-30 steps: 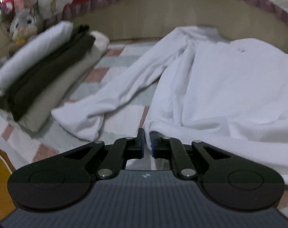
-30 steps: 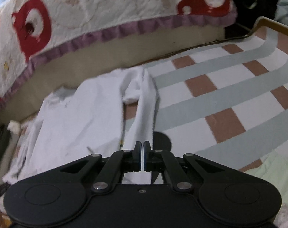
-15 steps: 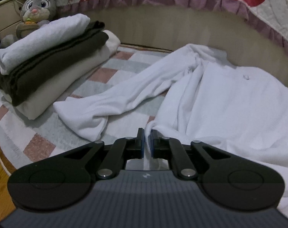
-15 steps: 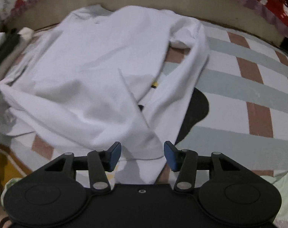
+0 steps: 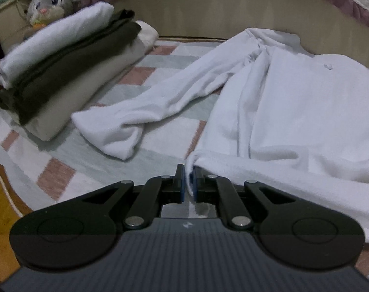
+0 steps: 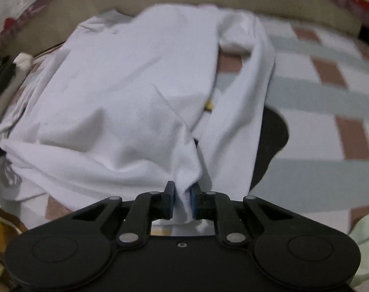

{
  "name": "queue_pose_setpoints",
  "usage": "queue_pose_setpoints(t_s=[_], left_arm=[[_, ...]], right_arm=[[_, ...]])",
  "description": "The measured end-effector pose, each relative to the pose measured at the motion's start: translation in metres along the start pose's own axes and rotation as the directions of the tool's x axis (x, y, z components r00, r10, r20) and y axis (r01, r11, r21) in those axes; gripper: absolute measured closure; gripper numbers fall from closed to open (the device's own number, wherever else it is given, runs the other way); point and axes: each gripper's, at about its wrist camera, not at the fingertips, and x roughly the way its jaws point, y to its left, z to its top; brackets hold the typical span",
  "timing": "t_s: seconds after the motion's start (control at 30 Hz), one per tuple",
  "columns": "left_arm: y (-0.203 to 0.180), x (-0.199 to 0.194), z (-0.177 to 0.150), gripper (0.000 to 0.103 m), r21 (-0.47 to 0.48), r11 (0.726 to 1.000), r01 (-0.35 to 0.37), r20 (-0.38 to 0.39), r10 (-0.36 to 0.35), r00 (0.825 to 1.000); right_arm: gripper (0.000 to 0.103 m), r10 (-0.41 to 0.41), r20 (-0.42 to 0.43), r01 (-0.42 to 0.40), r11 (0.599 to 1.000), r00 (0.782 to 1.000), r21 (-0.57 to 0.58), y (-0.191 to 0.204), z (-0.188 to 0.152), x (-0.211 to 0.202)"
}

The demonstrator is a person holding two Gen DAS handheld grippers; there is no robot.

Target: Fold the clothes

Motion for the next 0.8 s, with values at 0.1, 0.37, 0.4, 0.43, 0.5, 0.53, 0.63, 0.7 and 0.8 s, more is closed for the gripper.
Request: queue_pose_setpoints(t_s=[0.1,0.37,0.4,0.43,0.5,0.53,0.63,0.7,0.8], left_arm=[[0.005,-0.001,-0.001,0.097,-0.016,1.000,-0.014,-0.007,0.013,1.000],[-0.002,0.002,-0.004,0.097,0.007,0.999,-0.042,-0.008,0.042,0.999],[-0.004,0.002,-0.005,0.097,0.021,0.999,-0.050,-0.006,0.050,0.999],[-0.004,0.003,-0.005,0.097,0.025,0.998,-0.052,-0.005,0.052,0.999],[-0.005,0.003,-0.004,0.097,0.024,0.999,-0.049,-0.005,0.049,0.999],[-0.005,0.003,-0.004,0.097,0.023,0.999,-0.048,-0.005,0.048,0.999],[-0.003,0.004,-0.003,0.097,0.012,0.999,-0.047,-0.006,0.047,0.999],[-0.002,0.004,-0.003,0.096,0.003,0.999,-0.047,-0.007,0.047,0.999],[-0.001,-0.001,-0.002,0.099,-0.003,0.998,-0.061,0.028,0.061,0.998]], right_arm=[[0.088,0.029,0.053,-0.028,0.999,0.998,-0.032,0.009,-0.006,-0.022],[0.088,0.048,0.096,-0.049,0.999,0.994,0.012,-0.001,-0.001,-0.027],[0.088,0.049,0.096,-0.051,0.999,0.994,0.017,-0.002,-0.001,-0.027],[0.088,0.051,0.096,-0.054,0.998,0.994,0.022,-0.003,-0.001,-0.027],[0.088,0.056,0.096,-0.059,0.998,0.994,0.033,-0.005,-0.001,-0.026],[0.088,0.058,0.096,-0.062,0.997,0.994,0.038,-0.006,-0.001,-0.026],[0.088,0.057,0.088,-0.062,0.996,0.994,0.056,-0.009,0.000,-0.024],[0.088,0.052,0.087,-0.057,0.997,0.995,0.058,-0.008,0.000,-0.023],[0.088,0.041,0.092,-0.046,0.997,0.995,0.056,-0.006,0.001,-0.023]])
